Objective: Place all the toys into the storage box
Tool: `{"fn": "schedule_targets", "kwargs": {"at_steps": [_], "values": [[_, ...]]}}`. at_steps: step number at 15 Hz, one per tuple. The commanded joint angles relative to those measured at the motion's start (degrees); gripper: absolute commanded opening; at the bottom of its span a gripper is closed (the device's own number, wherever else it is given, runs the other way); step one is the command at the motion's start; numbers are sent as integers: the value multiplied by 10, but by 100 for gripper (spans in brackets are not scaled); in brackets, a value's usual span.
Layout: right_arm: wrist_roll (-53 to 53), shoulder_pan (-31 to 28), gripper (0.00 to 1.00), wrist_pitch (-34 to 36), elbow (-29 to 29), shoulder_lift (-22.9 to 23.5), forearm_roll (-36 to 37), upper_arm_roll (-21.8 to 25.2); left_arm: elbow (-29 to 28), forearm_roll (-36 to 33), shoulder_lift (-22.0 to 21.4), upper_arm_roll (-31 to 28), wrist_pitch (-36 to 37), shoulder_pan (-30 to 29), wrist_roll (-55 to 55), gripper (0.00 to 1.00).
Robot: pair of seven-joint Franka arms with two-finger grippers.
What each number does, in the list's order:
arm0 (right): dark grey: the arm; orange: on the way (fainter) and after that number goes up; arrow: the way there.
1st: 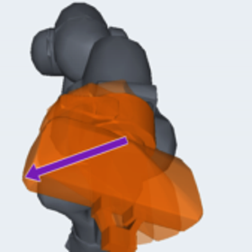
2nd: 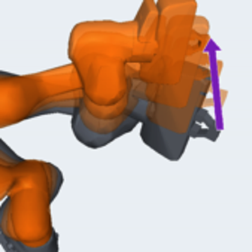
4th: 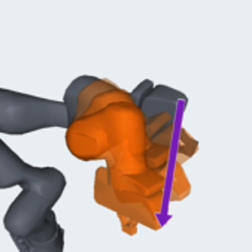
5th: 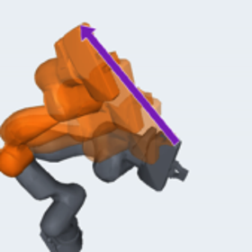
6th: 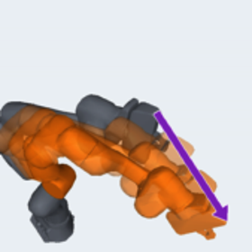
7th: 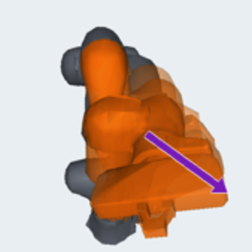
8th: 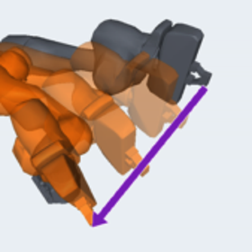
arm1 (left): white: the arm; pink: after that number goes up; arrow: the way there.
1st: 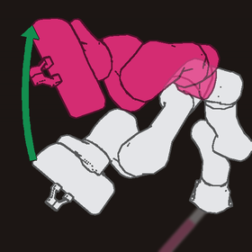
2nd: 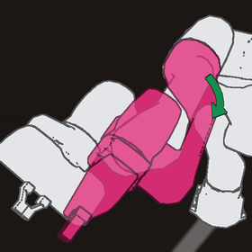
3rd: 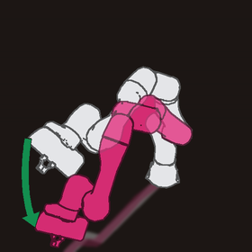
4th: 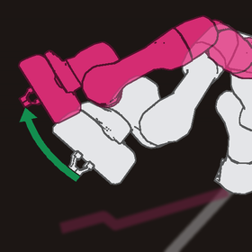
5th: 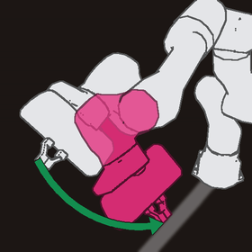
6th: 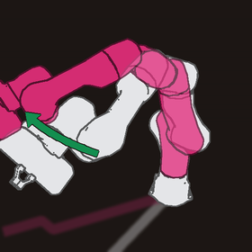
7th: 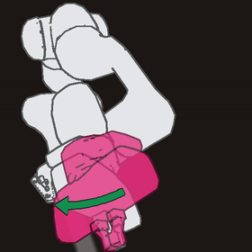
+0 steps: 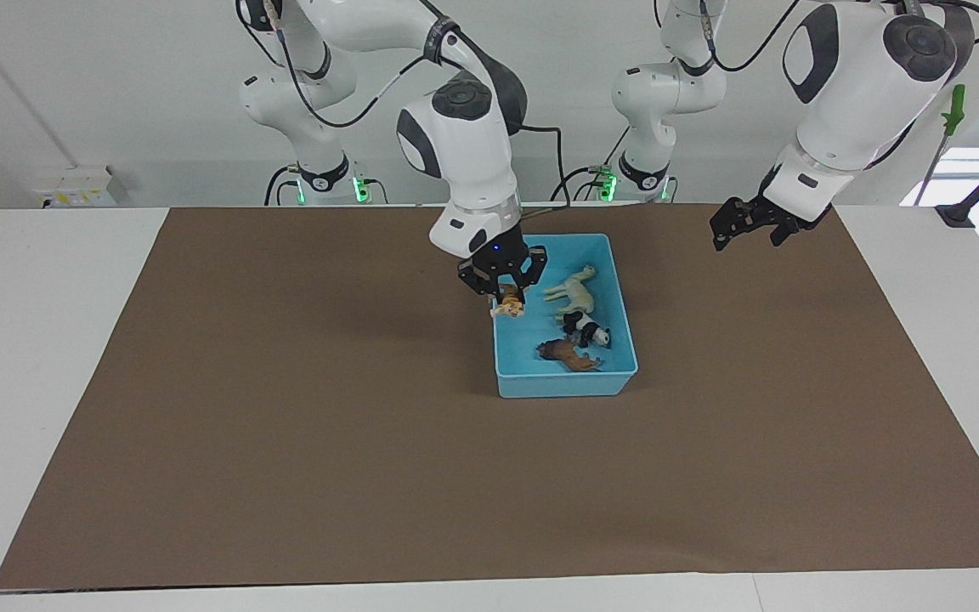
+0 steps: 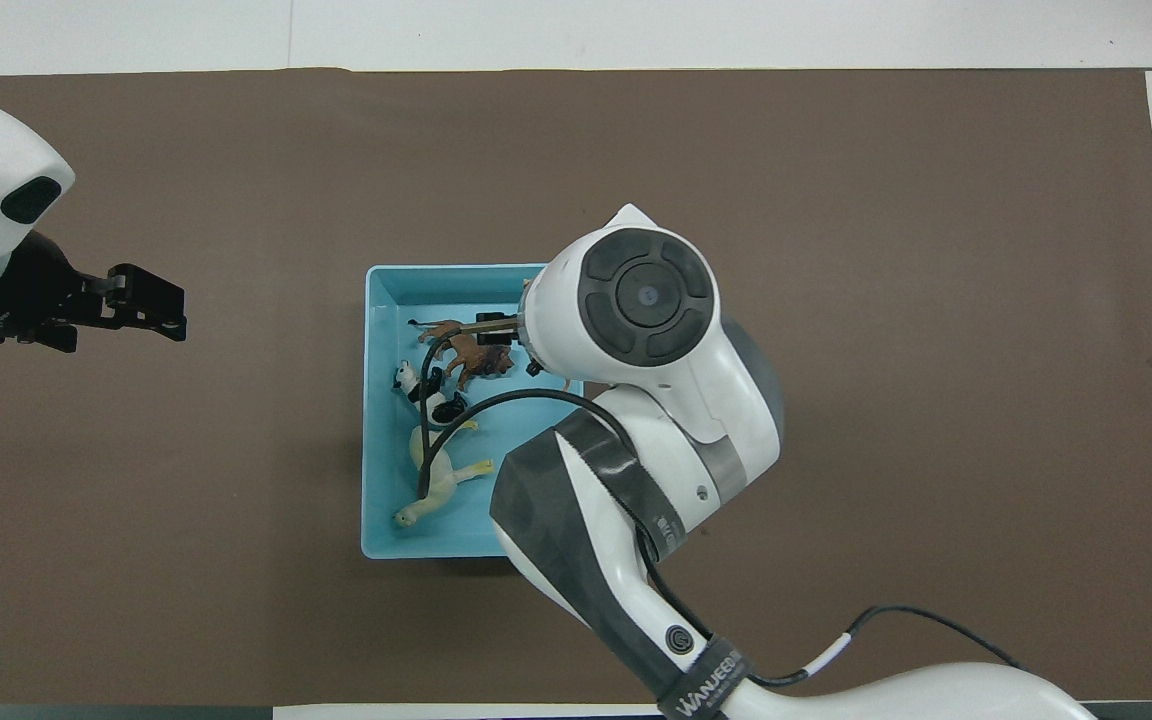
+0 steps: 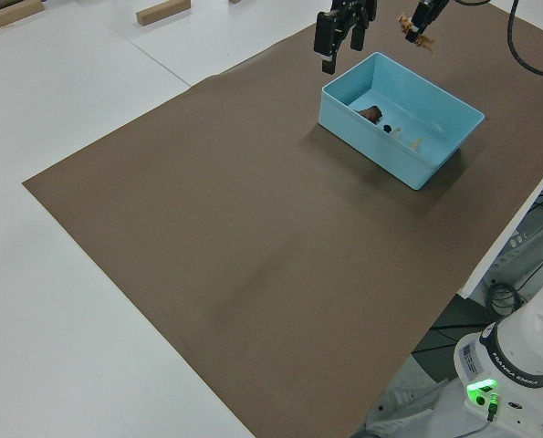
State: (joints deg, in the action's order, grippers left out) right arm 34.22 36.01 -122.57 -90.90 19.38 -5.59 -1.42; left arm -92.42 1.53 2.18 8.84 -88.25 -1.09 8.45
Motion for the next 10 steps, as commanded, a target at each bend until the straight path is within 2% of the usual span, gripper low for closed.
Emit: {"fn": "schedule_targets", "kwargs": {"at_steps": [1, 2, 3, 4, 7, 10], "values": [[56, 35, 0, 5, 59, 43, 9, 6, -14, 8, -7, 3, -25, -2, -5, 100], [60, 42, 4, 1, 62, 50, 31, 5, -17, 8, -8, 2, -28, -3, -9, 100], [56, 49, 66, -2, 62, 52, 84, 4, -16, 8, -8, 1, -29, -3, -10, 100], [54, 52, 100, 3, 59, 51, 121, 3, -16, 8, -8, 1, -30, -3, -10, 100], [45, 43, 100, 59, 66, 49, 130, 3, -16, 8, -7, 1, -46, -3, -12, 100], [3, 10, 100, 65, 64, 23, 119, 6, -15, 8, -8, 0, -45, -2, -7, 100]]}}
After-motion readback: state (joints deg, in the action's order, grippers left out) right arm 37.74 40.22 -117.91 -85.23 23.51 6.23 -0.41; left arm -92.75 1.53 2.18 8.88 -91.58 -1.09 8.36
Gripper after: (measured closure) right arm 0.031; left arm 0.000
